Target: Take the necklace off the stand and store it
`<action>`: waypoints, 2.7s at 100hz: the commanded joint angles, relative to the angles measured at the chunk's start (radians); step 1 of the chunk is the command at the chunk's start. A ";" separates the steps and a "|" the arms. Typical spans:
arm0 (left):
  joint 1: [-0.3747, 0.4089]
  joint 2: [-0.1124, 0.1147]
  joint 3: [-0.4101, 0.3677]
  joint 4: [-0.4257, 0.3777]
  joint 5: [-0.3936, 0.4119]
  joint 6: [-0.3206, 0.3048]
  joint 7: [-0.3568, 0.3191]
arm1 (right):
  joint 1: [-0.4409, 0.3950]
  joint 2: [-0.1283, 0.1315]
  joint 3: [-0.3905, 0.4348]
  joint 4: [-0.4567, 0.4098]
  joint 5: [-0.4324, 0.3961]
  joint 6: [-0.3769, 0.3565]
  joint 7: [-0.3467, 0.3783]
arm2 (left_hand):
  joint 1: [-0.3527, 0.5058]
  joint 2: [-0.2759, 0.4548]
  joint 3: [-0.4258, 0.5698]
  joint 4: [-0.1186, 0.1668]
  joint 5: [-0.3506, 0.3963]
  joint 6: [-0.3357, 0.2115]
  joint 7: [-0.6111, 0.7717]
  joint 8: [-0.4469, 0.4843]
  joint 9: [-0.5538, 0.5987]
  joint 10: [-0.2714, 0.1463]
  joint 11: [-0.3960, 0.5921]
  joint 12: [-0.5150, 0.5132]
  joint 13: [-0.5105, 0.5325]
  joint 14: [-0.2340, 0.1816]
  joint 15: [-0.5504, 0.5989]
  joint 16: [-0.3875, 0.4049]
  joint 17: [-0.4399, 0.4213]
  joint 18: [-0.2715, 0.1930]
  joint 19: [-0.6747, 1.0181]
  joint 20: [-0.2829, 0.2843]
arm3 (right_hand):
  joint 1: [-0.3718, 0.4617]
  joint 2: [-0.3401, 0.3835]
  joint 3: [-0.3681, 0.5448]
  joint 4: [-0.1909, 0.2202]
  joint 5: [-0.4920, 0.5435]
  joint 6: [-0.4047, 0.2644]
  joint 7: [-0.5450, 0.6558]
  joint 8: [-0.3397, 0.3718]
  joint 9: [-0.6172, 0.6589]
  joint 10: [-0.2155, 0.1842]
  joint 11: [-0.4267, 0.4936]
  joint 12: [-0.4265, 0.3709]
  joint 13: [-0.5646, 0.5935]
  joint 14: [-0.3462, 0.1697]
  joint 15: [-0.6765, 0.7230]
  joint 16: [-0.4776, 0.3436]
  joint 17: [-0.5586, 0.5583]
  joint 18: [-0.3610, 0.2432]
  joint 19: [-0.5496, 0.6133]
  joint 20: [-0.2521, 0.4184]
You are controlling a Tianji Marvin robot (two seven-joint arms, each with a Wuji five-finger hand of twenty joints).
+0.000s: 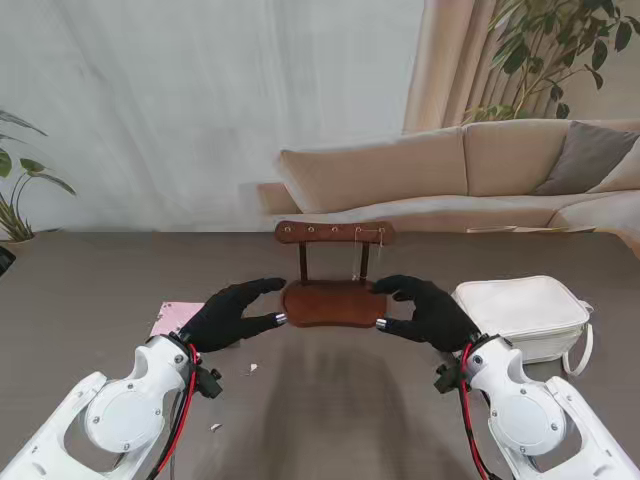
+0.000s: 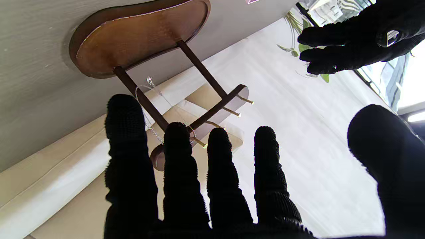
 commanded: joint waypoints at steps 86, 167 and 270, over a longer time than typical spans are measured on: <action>-0.003 0.001 0.002 0.001 -0.005 0.001 -0.033 | 0.026 -0.022 -0.070 0.017 -0.049 0.133 -0.080 | -0.019 -0.007 0.003 0.013 0.009 -0.012 0.000 -0.001 0.010 -0.015 0.000 0.005 -0.008 -0.012 0.005 0.005 -0.018 -0.055 -0.016 -0.009 | -0.018 0.012 0.034 0.020 0.023 0.004 0.017 -0.013 0.094 0.014 0.009 -0.010 0.153 0.017 0.107 0.049 -0.297 -0.005 0.144 0.032; -0.012 0.003 0.007 0.005 -0.020 0.007 -0.047 | 0.337 -0.111 -0.350 0.281 -0.031 0.604 -0.280 | -0.017 0.004 -0.005 0.013 0.015 -0.010 0.002 -0.001 0.025 -0.010 0.004 0.010 -0.003 -0.011 0.008 0.006 -0.015 -0.053 -0.015 -0.008 | -0.029 0.033 0.108 0.020 -0.131 0.123 0.087 -0.132 0.220 0.050 0.056 -0.013 0.371 0.076 0.293 0.116 -0.112 0.050 0.415 0.009; -0.035 0.005 0.026 0.019 -0.048 0.025 -0.073 | 0.561 -0.256 -0.443 0.602 0.201 0.715 -0.478 | -0.010 0.010 -0.021 0.016 0.020 -0.008 0.003 0.000 0.030 -0.009 0.003 0.012 -0.002 -0.008 0.003 -0.007 -0.018 -0.054 -0.015 -0.006 | 0.023 0.029 0.206 0.017 -0.127 0.058 0.158 -0.141 0.261 0.048 0.109 -0.027 0.438 0.075 0.354 0.125 -0.064 0.054 0.497 -0.003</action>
